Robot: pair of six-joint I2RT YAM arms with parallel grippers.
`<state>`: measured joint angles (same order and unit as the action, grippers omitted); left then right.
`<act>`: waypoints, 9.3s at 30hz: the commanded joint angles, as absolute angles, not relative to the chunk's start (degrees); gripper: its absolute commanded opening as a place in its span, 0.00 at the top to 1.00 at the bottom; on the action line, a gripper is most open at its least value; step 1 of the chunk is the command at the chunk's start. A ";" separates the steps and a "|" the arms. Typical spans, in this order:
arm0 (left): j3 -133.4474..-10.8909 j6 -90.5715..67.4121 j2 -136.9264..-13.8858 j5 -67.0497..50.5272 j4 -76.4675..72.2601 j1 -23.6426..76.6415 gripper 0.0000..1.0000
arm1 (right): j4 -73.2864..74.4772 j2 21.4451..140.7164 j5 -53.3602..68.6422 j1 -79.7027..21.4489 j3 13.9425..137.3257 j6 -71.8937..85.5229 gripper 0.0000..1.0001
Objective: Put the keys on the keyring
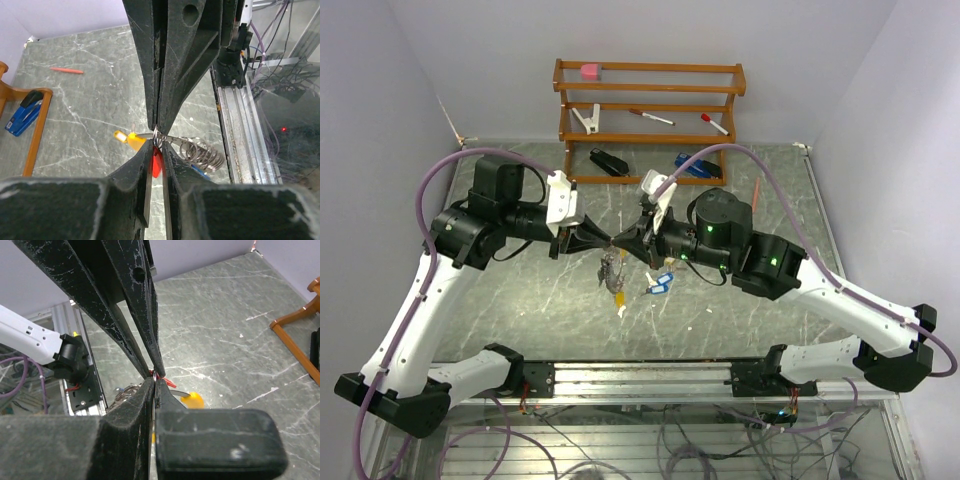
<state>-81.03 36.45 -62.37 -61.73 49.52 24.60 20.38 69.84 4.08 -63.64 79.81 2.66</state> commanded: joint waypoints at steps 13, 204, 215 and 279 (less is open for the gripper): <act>-81.27 41.32 -61.29 -59.73 52.01 25.14 0.80 | 14.19 68.15 5.37 -61.53 79.35 6.21 1.00; -76.55 35.68 -53.41 -50.26 34.38 25.14 0.49 | 0.88 67.94 4.86 -61.01 76.27 15.29 1.00; -75.94 34.04 -54.51 -52.65 31.88 25.14 0.68 | 0.23 68.05 5.48 -61.00 76.20 15.90 1.00; -77.05 39.30 -52.13 -54.29 38.33 25.22 0.65 | -7.83 67.51 -3.50 -61.02 69.64 22.66 1.00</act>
